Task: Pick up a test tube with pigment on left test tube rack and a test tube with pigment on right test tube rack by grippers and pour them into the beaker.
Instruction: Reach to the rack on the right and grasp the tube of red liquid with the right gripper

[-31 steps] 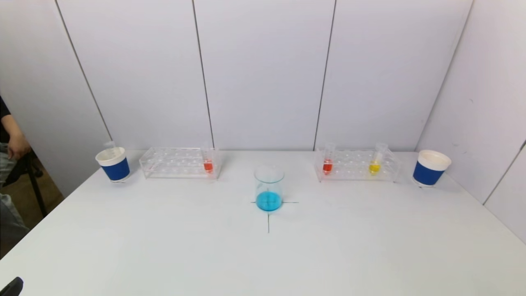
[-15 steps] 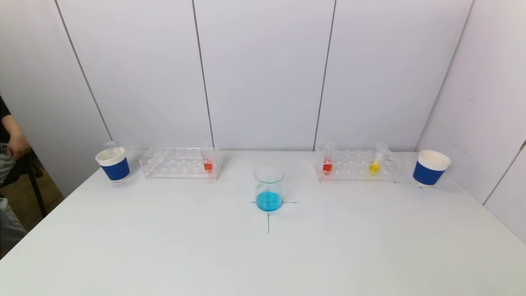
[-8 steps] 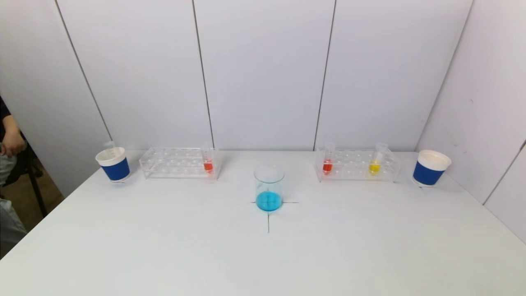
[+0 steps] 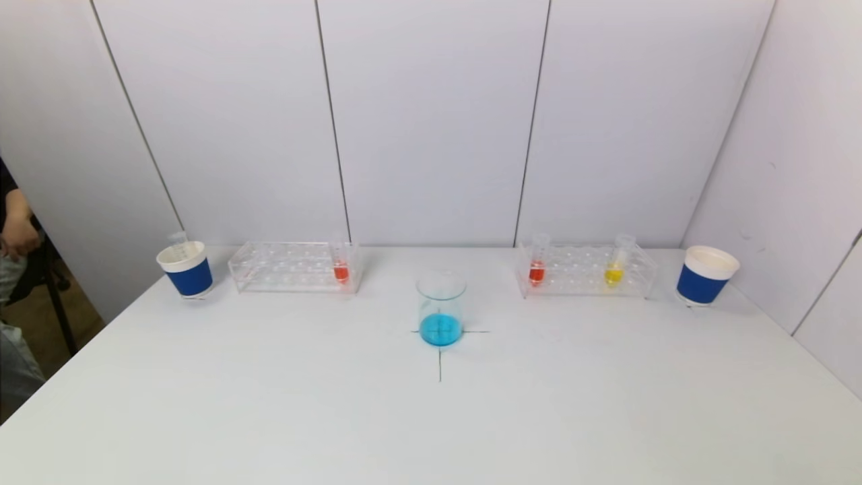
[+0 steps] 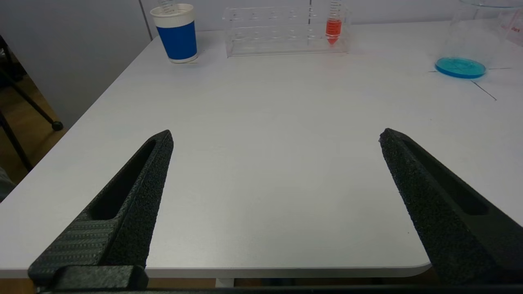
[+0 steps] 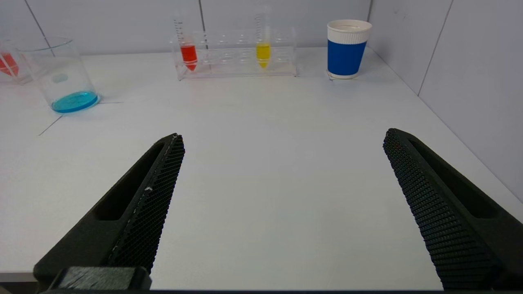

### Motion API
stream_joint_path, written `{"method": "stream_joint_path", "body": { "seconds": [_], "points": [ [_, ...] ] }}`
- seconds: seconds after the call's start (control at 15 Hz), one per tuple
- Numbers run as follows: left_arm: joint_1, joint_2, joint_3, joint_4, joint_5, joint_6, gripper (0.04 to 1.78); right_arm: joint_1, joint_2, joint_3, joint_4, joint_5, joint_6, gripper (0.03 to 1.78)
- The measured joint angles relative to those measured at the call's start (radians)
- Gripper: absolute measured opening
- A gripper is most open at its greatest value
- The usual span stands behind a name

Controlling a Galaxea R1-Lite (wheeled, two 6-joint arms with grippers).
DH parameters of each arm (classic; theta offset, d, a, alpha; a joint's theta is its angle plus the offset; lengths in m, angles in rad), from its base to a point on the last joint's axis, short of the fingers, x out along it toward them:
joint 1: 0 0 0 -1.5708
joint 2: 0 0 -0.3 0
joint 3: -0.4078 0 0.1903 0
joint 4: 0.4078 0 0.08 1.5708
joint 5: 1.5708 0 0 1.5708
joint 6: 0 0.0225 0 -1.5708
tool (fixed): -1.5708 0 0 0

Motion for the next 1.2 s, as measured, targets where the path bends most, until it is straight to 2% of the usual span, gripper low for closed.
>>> {"method": "stream_joint_path", "body": {
  "seconds": [1.2],
  "points": [
    [0.000,0.000,0.000,0.000,0.000,0.000,1.76,0.000,0.000,0.000,0.000,0.000,0.000,1.77]
  ]
}}
